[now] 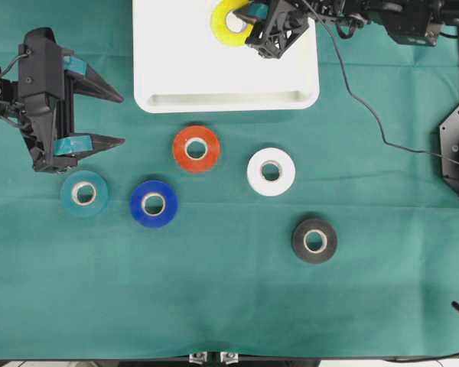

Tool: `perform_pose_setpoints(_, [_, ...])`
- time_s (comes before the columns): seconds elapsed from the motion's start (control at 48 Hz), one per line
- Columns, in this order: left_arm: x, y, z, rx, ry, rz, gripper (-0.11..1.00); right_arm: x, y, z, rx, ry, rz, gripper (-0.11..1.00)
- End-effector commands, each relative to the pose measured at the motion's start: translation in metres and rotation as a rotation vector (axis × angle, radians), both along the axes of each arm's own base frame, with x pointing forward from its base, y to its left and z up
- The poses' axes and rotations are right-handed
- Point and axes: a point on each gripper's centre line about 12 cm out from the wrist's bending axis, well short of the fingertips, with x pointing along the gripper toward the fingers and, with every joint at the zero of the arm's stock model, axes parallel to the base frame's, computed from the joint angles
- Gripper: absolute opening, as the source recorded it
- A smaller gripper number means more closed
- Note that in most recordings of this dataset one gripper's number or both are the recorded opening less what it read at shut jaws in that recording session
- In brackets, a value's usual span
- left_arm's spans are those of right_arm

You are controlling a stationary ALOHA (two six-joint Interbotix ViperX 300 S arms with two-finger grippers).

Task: Put the tape alternately from left to right into the white case.
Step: 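Lift the yellow roll and carry it into the white tray, then lower the yellow roll into the tray and open the right gripper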

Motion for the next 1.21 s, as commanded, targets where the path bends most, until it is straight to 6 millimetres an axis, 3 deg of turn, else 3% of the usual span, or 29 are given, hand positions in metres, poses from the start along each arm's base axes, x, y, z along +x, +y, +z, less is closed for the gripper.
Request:
perform_pose_setpoints(0.0, [-0.0009, 0.0008, -0.0002, -0.002, -0.005, 0.005, 0.63, 0.0066, -0.0015, 0.0162, -0.023, -0.047, 0.006, 0.27])
perform_pose_setpoints(0.687, [-0.0003, 0.0008, 0.0007, -0.002, -0.006, 0.005, 0.63, 0.0093, -0.0052, 0.0128, -0.033, -0.033, 0.012, 0.27])
perform_pose_setpoints(0.729, [-0.0004, 0.0008, 0.0012, -0.002, -0.008, 0.005, 0.63, 0.0096, -0.0053, 0.0132, -0.033, -0.033, 0.011, 0.31])
perform_pose_setpoints(0.854, [-0.0005, 0.0008, 0.0011, -0.002, -0.003, 0.005, 0.63, 0.0094, -0.0053, 0.0137, -0.033, -0.033, 0.011, 0.70])
perform_pose_setpoints(0.916, [-0.0006, 0.0008, 0.0009, -0.003, -0.002, 0.005, 0.63, 0.0091, -0.0052, 0.0125, -0.032, -0.030, 0.011, 0.84])
perform_pose_setpoints(1.041, [-0.0007, 0.0008, 0.0008, -0.003, 0.000, 0.005, 0.63, 0.0091, -0.0052, 0.0125, -0.032, -0.030, 0.011, 0.77])
perform_pose_setpoints(1.187, [-0.0007, 0.0008, 0.0008, -0.003, 0.000, 0.005, 0.63, 0.0091, -0.0044, 0.0120, -0.031, -0.029, 0.013, 0.77])
